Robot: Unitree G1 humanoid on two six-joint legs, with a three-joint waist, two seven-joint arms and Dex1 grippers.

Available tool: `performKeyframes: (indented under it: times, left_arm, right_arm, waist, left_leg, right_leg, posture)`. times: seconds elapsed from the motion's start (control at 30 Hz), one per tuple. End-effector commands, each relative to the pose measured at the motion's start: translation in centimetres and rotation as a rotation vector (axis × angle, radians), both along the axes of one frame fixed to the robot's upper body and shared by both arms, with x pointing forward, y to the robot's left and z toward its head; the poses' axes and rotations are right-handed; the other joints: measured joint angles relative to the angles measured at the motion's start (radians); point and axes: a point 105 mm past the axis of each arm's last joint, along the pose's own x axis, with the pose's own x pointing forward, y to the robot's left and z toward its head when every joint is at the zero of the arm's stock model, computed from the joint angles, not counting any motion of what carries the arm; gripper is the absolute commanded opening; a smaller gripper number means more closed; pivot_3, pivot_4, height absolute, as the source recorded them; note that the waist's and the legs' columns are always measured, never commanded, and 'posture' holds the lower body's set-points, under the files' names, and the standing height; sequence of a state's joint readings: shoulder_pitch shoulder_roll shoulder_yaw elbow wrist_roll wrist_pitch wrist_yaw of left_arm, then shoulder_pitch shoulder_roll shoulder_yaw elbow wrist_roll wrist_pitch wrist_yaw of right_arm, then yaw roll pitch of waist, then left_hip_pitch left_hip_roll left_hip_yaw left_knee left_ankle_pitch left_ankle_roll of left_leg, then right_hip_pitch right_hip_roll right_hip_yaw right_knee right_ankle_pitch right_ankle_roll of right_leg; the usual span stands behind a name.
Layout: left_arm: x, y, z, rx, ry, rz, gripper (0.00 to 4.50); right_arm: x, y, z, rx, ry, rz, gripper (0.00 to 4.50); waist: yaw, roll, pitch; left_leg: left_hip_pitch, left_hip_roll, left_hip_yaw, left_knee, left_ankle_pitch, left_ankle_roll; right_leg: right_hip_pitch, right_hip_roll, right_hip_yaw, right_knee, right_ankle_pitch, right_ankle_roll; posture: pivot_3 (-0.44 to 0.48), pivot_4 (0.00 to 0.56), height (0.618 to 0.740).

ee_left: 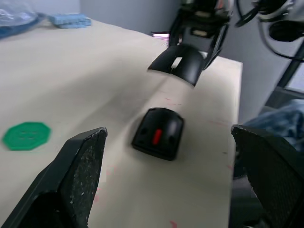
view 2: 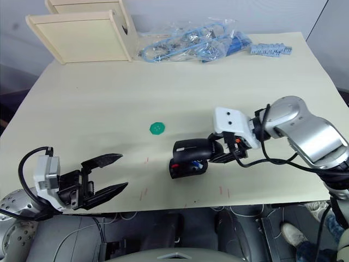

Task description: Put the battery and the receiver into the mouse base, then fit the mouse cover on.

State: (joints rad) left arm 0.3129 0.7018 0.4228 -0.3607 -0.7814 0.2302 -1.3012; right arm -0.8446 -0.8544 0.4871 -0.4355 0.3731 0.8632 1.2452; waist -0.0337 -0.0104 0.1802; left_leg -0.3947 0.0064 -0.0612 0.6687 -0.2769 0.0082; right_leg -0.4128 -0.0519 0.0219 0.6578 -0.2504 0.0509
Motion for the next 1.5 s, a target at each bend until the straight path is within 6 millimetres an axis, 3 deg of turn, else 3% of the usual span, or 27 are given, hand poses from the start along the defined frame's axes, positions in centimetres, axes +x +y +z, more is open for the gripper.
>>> performKeyframes:
  times: [0.03, 0.93, 1.5]
  left_arm:
    - [-0.2, 0.2, 0.4, 0.004, -0.019, -0.021, 4.5]
    - [-0.7, 0.1, -0.2, 0.002, -0.008, -0.02, 4.5]
    - [-0.9, -0.1, -0.3, -0.002, -0.006, -0.014, 4.5]
  right_arm:
    - [0.3, 0.7, 0.1, -0.031, -0.03, 0.003, 2.73]
    - [1.4, 1.6, -3.6, -0.132, -0.011, -0.033, 2.73]
    - [1.4, 1.6, -4.8, -0.158, -0.011, 0.0, 2.73]
  waist:
    - [0.0, 0.0, 0.0]
    - [0.0, 0.0, 0.0]
    - [0.0, 0.0, 0.0]
  left_leg:
    - [0.0, 0.0, 0.0, 0.0, 0.0, 0.0]
    - [0.0, -0.001, -0.001, 0.0, 0.0, 0.0]
    - [0.0, -0.001, -0.001, 0.0, 0.0, -0.001]
  right_leg:
    - [0.0, 0.0, 0.0, 0.0, 0.0, 0.0]
    - [0.0, -0.002, -0.001, 0.001, 0.0, 0.0]
    - [0.0, -0.002, -0.001, 0.001, 0.0, 0.0]
  posture:
    - [0.0, 0.15, 0.74]
    - [0.0, 0.15, 0.74]
    - [0.0, 0.15, 0.74]
